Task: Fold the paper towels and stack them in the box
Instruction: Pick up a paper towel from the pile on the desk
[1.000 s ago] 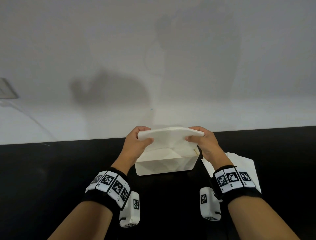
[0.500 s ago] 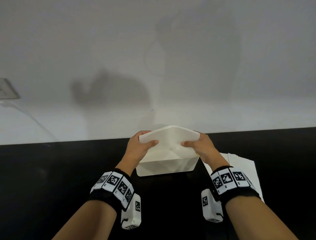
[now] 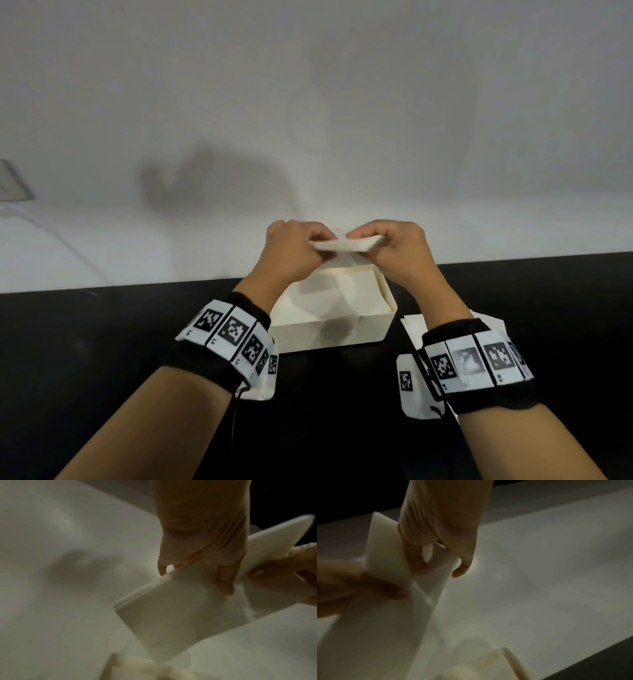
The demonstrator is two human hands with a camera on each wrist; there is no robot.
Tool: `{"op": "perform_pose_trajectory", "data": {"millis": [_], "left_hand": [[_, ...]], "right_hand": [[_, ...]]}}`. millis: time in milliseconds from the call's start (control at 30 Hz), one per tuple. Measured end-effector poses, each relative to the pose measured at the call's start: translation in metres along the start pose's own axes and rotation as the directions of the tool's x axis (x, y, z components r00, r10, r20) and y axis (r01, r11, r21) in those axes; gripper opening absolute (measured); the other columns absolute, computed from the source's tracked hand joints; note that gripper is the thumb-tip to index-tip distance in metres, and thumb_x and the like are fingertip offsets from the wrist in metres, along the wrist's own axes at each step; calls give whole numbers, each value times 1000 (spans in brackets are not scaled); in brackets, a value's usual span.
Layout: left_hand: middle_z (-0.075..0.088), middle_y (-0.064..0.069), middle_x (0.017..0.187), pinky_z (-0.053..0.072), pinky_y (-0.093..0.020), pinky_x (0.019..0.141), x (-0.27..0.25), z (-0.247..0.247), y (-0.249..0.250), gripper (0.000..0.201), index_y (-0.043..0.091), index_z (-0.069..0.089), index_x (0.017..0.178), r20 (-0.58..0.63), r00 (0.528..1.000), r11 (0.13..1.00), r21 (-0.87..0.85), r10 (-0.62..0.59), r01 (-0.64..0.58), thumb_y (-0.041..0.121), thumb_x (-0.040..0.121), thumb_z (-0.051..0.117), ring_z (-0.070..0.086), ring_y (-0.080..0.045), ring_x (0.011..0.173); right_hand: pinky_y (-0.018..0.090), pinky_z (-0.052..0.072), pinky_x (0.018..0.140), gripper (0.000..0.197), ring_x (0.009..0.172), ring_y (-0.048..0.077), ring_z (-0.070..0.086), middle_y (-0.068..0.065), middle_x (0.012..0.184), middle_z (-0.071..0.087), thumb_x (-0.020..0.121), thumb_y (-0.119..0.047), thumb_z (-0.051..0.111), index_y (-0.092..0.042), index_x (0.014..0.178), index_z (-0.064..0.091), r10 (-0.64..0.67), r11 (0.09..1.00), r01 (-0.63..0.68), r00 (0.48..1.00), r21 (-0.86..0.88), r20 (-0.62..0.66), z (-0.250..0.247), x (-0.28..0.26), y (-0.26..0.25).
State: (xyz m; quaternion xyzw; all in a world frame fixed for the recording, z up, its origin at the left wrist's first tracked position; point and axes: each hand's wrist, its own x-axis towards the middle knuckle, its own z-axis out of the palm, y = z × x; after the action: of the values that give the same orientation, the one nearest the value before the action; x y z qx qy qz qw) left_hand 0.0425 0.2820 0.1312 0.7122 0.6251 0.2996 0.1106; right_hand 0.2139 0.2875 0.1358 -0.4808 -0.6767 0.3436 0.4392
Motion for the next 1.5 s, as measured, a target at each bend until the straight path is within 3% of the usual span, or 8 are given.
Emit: {"op": "perform_pose_trajectory", "data": {"millis": [100,200,333,467,600,833,1267,1500], "left_hand": [[68,1,82,49,-23,72,2,-5,9,16,16,68,87,-2,986,885,-440,-169,151,23,75,77,64,-16,80],[71,-5,97,54,-39,88,-3,-2,9,30,9,66,103,83,934,410,-882,-347,231,11,75,76,67,-25,94],[67,-8,110,48,-46,95,-11,13,3,36,8,59,117,193,909,-29,-980,-369,196,7,81,67,62,-28,107],[69,-6,107,49,-42,94,-23,25,-10,29,9,61,113,194,905,-165,-976,-378,141,5,84,62,64,-24,105],[71,-7,96,55,-42,83,-33,20,-38,19,10,62,99,195,885,24,-974,-422,225,3,81,65,68,-25,90],[65,4,91,53,-28,77,-40,21,-67,22,16,61,90,127,902,573,-734,-412,365,0,79,70,63,-15,87],[63,-1,102,52,-40,91,-33,39,-66,30,27,54,90,100,880,626,-666,-464,406,12,76,76,61,-22,100],[58,-7,123,48,-46,98,-35,42,-70,51,13,46,125,127,841,650,-578,-526,494,11,81,71,56,-24,114]], "right_hand": [[10,46,79,65,91,-2,55,-16,95,56,70,-15,81,-34,123,51,-34,999,34,988,0,-151,-5,-2,1],[23,42,92,98,109,8,49,-9,116,50,61,-26,86,-28,142,31,189,982,-186,976,38,-112,-6,-3,20],[43,54,89,40,98,27,66,7,106,69,68,-13,81,-16,104,64,376,888,-392,920,239,113,4,-10,42],[29,56,75,11,79,24,65,7,81,69,74,-3,75,-9,77,65,404,811,-392,912,435,68,7,-8,53],[32,52,88,13,82,20,63,3,81,66,82,-1,67,-12,78,60,416,782,-335,908,526,-41,-3,0,62],[28,50,72,18,81,18,57,1,87,61,88,2,56,-15,83,57,407,810,-349,913,472,-23,-1,5,75],[29,42,68,27,77,20,49,3,77,55,81,7,53,-18,72,57,445,887,-433,894,162,-47,12,6,77],[41,50,94,32,102,25,59,5,112,63,86,0,56,-14,114,58,464,886,-464,886,15,-22,13,7,76]]}}
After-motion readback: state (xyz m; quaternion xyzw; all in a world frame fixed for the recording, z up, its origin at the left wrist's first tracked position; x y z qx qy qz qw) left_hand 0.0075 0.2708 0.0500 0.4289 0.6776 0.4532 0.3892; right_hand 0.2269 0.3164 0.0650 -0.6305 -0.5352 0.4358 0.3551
